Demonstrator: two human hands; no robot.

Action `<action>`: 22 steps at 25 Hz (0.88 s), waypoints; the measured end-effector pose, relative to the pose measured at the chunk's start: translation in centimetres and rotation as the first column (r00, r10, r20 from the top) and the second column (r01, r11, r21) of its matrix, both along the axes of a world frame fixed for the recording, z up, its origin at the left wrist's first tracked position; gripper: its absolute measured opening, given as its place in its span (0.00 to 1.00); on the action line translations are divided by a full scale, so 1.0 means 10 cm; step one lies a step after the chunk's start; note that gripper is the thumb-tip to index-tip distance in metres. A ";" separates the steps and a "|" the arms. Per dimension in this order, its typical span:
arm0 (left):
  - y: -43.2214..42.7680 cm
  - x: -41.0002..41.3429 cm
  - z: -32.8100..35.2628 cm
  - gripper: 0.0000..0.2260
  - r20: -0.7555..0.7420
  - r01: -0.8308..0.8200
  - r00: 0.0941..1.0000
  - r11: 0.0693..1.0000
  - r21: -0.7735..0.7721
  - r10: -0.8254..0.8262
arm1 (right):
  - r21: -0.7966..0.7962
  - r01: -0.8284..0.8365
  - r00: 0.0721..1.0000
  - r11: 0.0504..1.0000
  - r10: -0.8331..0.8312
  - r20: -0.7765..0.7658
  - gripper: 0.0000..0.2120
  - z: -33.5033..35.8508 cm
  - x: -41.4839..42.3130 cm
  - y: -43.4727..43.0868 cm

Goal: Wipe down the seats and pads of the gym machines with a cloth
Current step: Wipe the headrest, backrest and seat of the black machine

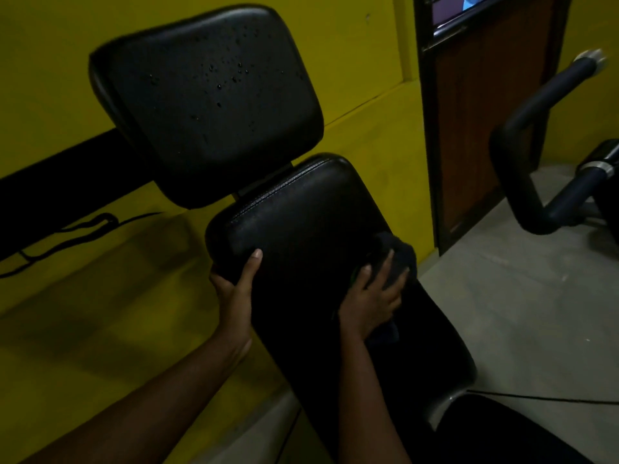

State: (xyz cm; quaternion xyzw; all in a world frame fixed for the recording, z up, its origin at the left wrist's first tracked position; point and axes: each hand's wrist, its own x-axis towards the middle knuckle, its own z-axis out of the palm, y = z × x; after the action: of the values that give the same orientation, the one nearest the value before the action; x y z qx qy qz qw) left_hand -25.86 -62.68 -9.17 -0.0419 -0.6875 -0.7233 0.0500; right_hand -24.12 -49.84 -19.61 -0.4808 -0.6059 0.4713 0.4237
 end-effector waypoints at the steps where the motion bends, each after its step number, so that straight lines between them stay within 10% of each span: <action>1: -0.01 0.01 0.01 0.29 -0.002 0.014 1.000 1.000 -0.007 -0.014 | -0.149 -0.023 0.999 0.989 0.026 0.019 0.23 -0.11 0.08 0.00; 4: 0.00 0.15 -0.07 0.33 0.021 0.008 1.000 0.999 -0.052 -0.007 | -0.315 0.010 1.000 0.949 -0.001 0.029 0.23 0.10 0.12 -0.10; 9: 0.07 0.38 -0.51 0.35 0.046 -0.115 0.992 0.988 -0.099 0.120 | 0.345 -0.304 0.944 0.888 0.329 -0.017 0.24 0.40 0.20 -0.90; 22: -0.08 0.91 -1.78 0.47 0.090 -0.020 0.995 0.962 -0.271 0.046 | -0.164 -0.004 0.988 0.986 0.030 0.153 0.26 -1.45 0.76 -0.45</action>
State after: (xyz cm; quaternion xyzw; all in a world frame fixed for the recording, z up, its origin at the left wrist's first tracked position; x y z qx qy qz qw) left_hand -16.78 -63.49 -26.95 -0.0024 -0.7817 -0.6233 0.0228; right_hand -16.57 -54.37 -34.14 -0.5439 -0.6005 0.4841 0.3305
